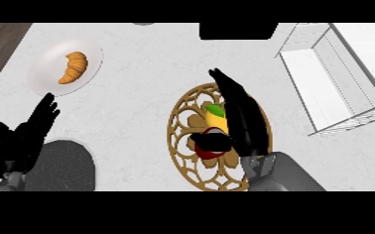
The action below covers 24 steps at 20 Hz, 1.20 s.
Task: Pick the lemon from the placemat and place it in the tiered shelf
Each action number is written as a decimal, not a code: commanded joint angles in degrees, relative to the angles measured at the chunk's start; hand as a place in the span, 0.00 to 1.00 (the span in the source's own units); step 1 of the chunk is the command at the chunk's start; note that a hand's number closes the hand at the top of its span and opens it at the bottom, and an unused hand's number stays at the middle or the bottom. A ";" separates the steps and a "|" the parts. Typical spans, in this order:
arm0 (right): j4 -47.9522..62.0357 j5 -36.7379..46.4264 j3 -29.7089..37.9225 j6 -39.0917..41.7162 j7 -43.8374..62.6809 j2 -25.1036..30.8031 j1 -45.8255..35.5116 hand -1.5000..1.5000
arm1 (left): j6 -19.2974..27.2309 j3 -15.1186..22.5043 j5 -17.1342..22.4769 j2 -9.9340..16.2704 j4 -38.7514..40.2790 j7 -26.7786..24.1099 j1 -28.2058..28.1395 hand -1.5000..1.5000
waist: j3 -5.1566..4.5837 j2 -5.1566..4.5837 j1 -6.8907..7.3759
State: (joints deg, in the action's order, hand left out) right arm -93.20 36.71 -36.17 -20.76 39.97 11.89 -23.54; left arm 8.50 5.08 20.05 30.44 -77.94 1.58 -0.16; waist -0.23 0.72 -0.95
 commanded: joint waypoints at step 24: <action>5.98 -3.70 0.18 47.93 17.37 3.16 -12.28 0.00 | -4.22 -4.56 -1.01 -0.96 -2.36 1.38 -1.38 0.50 | 0.23 -0.62 1.15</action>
State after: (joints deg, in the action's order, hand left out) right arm -86.41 31.91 -37.41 22.49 54.88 14.56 -37.11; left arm 6.26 3.09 18.01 28.37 -79.20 2.33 -0.66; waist -0.03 0.04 0.26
